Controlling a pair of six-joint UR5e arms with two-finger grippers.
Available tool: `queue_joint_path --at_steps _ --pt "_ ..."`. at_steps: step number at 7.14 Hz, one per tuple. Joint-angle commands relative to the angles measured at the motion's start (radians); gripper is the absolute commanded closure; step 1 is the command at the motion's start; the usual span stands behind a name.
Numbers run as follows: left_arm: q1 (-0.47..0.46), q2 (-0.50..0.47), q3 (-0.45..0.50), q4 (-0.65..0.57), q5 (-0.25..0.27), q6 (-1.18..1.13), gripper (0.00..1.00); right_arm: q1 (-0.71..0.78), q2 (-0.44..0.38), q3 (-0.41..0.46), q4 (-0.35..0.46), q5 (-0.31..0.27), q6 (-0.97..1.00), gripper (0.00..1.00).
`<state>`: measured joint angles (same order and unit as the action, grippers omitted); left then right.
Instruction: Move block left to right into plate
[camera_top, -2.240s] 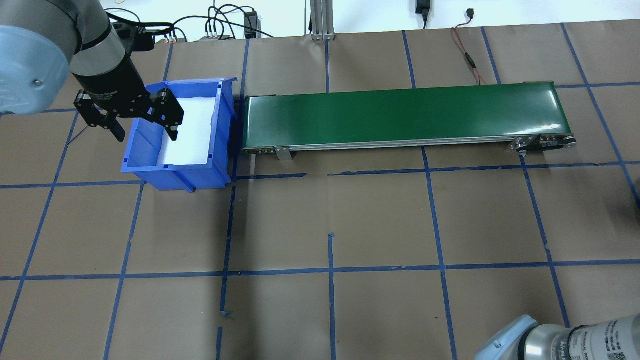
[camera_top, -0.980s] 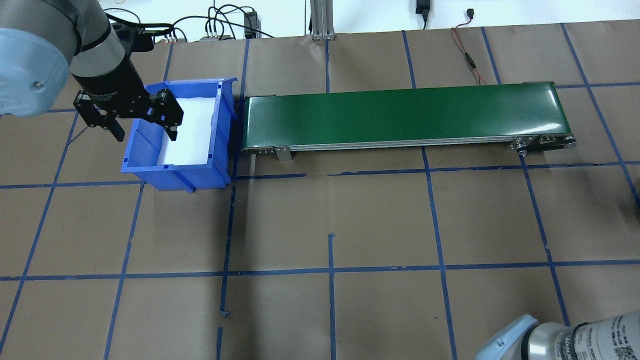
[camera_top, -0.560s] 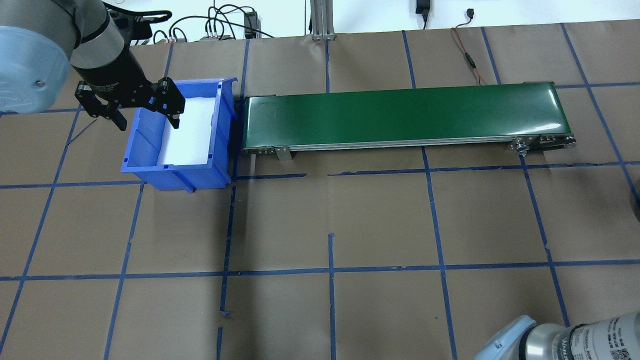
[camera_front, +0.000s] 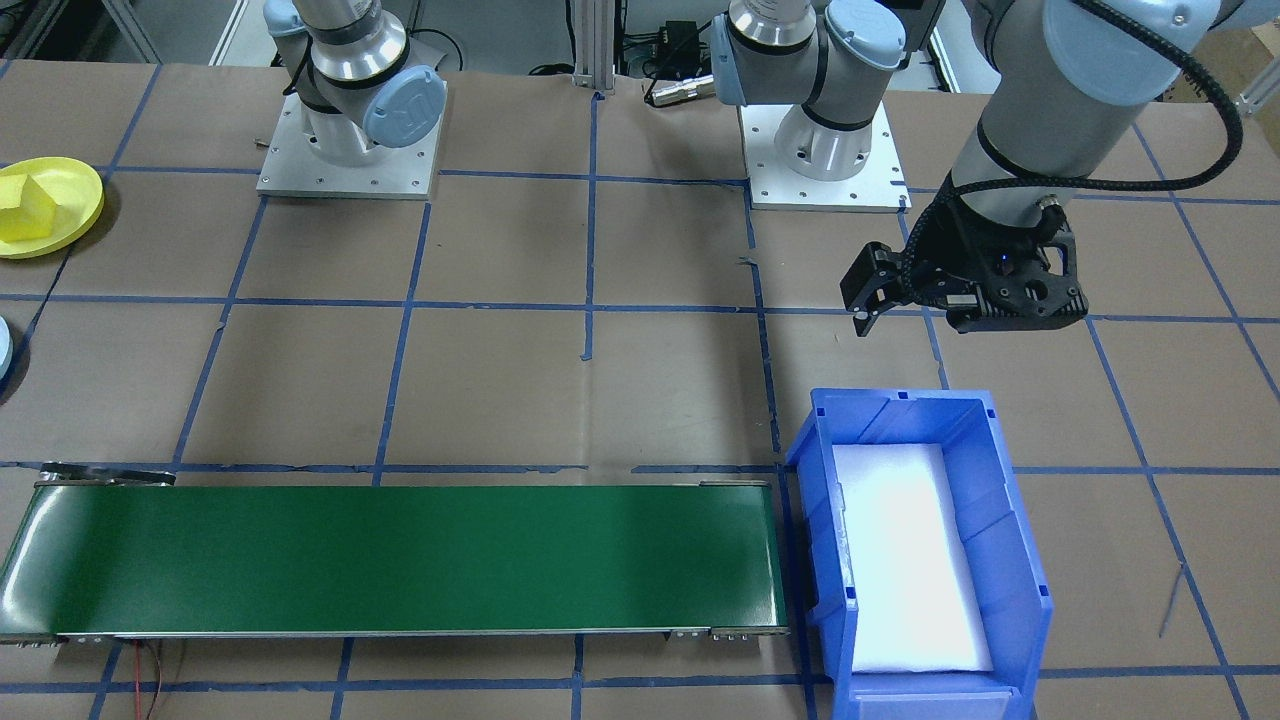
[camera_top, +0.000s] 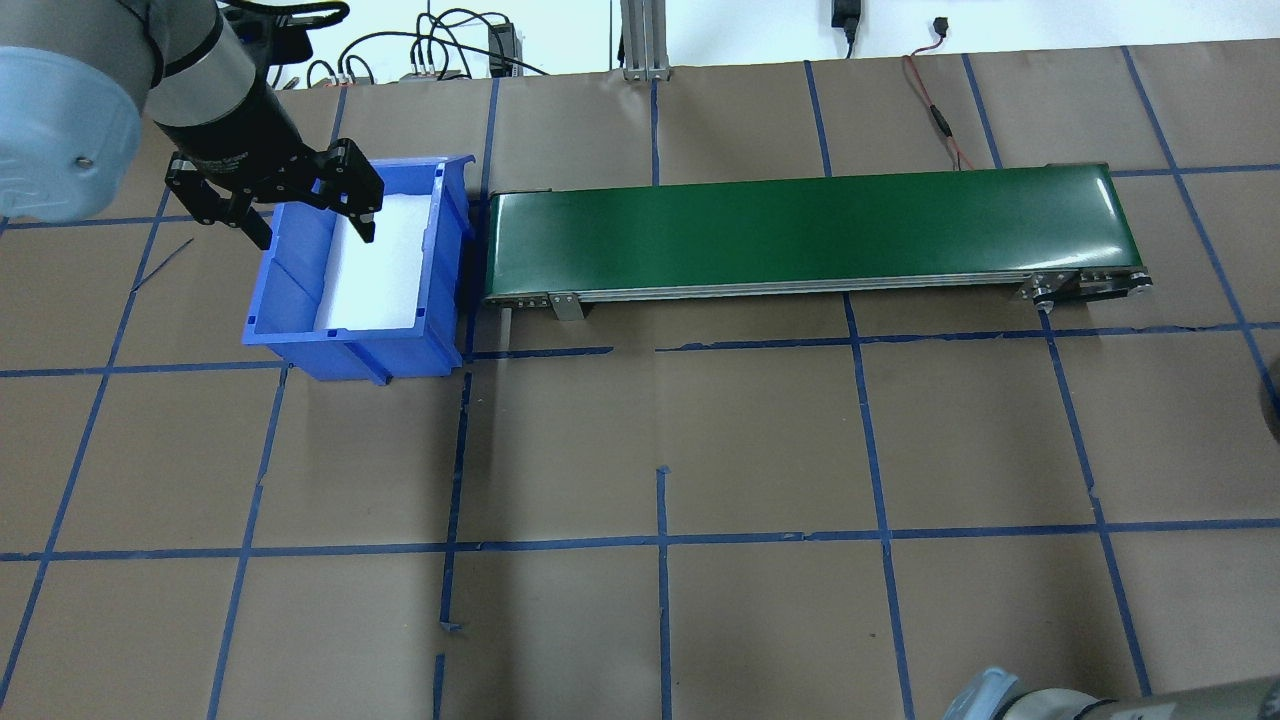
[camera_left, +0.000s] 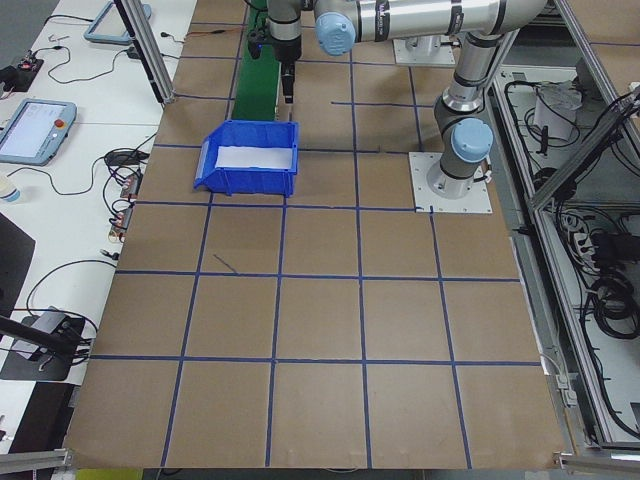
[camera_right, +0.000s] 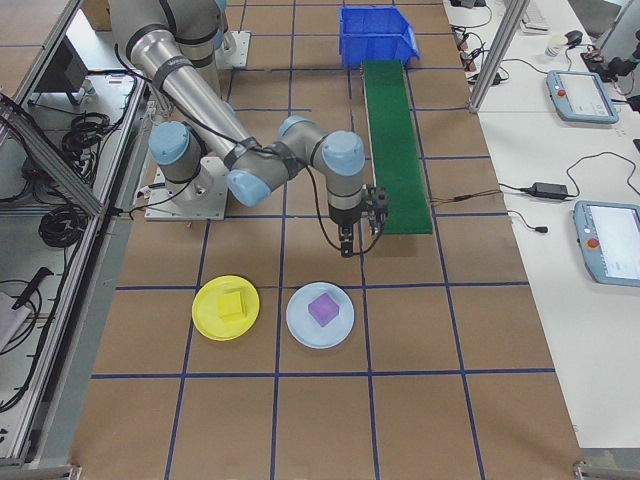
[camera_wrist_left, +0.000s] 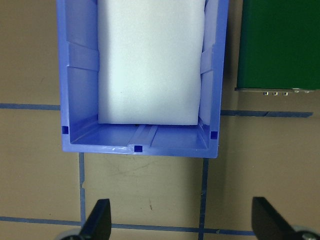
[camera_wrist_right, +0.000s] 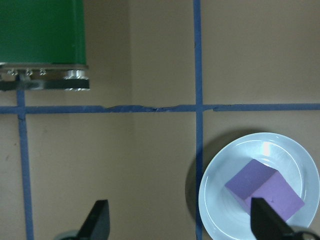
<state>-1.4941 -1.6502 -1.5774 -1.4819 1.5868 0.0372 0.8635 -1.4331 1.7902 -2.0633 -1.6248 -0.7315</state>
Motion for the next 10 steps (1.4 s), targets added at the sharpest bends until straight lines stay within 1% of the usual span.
queue_joint_path --at_steps 1,2,3,4,5,6,7,8,9,10 --pt "-0.002 0.001 0.0 0.002 -0.004 0.0 0.0 0.217 -0.061 -0.041 0.116 -0.089 0.192 0.0" --pt "-0.002 0.001 0.0 0.002 -0.004 0.0 0.0 0.324 -0.059 -0.079 0.13 -0.087 0.334 0.0" --pt "-0.002 0.001 0.0 0.002 -0.004 0.0 0.0 0.394 -0.061 -0.116 0.147 -0.086 0.421 0.0" --pt "-0.002 0.001 0.0 0.002 -0.002 0.001 0.0 0.455 -0.066 -0.159 0.24 -0.075 0.508 0.0" --pt "-0.002 0.003 0.002 0.002 0.004 0.004 0.0 0.533 -0.07 -0.208 0.288 -0.06 0.562 0.0" --pt "-0.002 0.003 0.011 0.002 0.005 0.007 0.0 0.613 -0.073 -0.262 0.352 -0.003 0.646 0.0" --pt "-0.002 0.003 0.016 0.002 0.005 0.006 0.0 0.696 -0.076 -0.305 0.405 0.008 0.776 0.0" --pt "-0.002 0.004 0.017 0.002 0.007 0.007 0.0 0.727 -0.07 -0.328 0.411 0.01 0.791 0.0" --pt "-0.002 0.003 0.017 0.002 0.007 0.004 0.0 0.727 -0.05 -0.315 0.437 0.025 0.805 0.0" --pt "-0.002 0.003 0.019 0.002 0.01 0.003 0.0 0.714 -0.056 -0.33 0.471 0.034 0.854 0.0"
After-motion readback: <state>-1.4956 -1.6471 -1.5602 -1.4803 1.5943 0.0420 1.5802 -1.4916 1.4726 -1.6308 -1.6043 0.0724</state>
